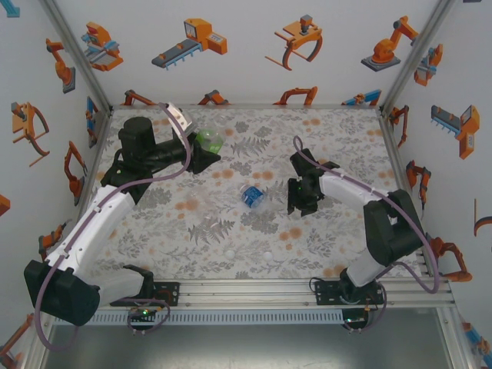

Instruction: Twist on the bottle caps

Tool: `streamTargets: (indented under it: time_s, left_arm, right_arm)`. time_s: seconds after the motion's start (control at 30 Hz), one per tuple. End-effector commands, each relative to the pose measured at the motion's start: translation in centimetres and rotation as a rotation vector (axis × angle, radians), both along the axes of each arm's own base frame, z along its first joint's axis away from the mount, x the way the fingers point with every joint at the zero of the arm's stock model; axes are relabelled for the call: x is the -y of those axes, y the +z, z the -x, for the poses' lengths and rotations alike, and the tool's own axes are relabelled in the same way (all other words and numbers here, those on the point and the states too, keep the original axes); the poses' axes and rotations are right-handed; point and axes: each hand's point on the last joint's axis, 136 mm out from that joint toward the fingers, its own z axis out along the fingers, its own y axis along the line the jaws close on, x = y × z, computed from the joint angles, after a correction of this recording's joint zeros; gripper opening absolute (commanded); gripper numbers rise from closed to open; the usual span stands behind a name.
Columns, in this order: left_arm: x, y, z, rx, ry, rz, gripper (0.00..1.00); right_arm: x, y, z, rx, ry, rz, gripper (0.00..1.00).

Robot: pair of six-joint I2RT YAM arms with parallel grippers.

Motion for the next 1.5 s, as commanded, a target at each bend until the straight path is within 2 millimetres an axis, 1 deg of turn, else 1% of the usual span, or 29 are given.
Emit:
streamTargets:
  time_s: [0.0,0.3,0.57,0.7,0.83,0.93,1.0,1.13,1.3,1.37,1.43,1.47]
  left_arm:
    - [0.2,0.2,0.5,0.016,-0.019,0.000,0.02]
    - [0.1,0.4,0.6,0.022,-0.017,-0.001,0.02]
    - [0.1,0.4,0.6,0.024,-0.016,-0.003,0.02]
    - [0.1,0.4,0.7,0.025,-0.017,-0.004,0.02]
    - [0.1,0.3,0.6,0.024,-0.016,-0.005,0.02]
    - [0.0,0.3,0.6,0.026,-0.014,-0.007,0.02]
    - [0.1,0.2,0.6,0.023,-0.015,-0.008,0.02]
    - [0.1,0.2,0.6,0.023,-0.015,-0.007,0.02]
    - [0.1,0.2,0.6,0.021,-0.016,-0.006,0.02]
    - [0.1,0.2,0.6,0.021,-0.016,-0.006,0.02]
    - [0.1,0.2,0.6,0.023,-0.016,-0.007,0.02]
    - [0.1,0.2,0.6,0.024,-0.016,-0.008,0.03]
  right_arm:
    - [0.1,-0.4,0.0,-0.019,-0.014,0.004,0.45]
    - [0.0,-0.9,-0.2,-0.026,-0.013,0.007,0.45]
    - [0.0,-1.9,-0.1,-0.043,-0.012,0.010,0.44]
    - [0.0,-2.5,0.1,-0.052,-0.013,0.009,0.40]
    - [-0.1,-3.1,0.3,-0.060,-0.016,0.006,0.34]
    - [-0.1,-3.1,0.3,-0.054,-0.024,-0.003,0.27]
    - [-0.3,-2.8,0.1,-0.040,-0.025,-0.015,0.23]
    - [-0.6,-1.8,-1.0,-0.010,-0.043,-0.088,0.20]
    - [-2.1,-0.4,-4.1,0.054,-0.062,-0.317,0.20]
    - [-2.4,-0.7,-5.2,0.052,-0.080,-0.396,0.21]
    - [-2.2,-1.3,-5.7,0.041,-0.101,-0.453,0.22]
    - [-1.8,-1.8,-5.7,0.029,-0.120,-0.463,0.23]
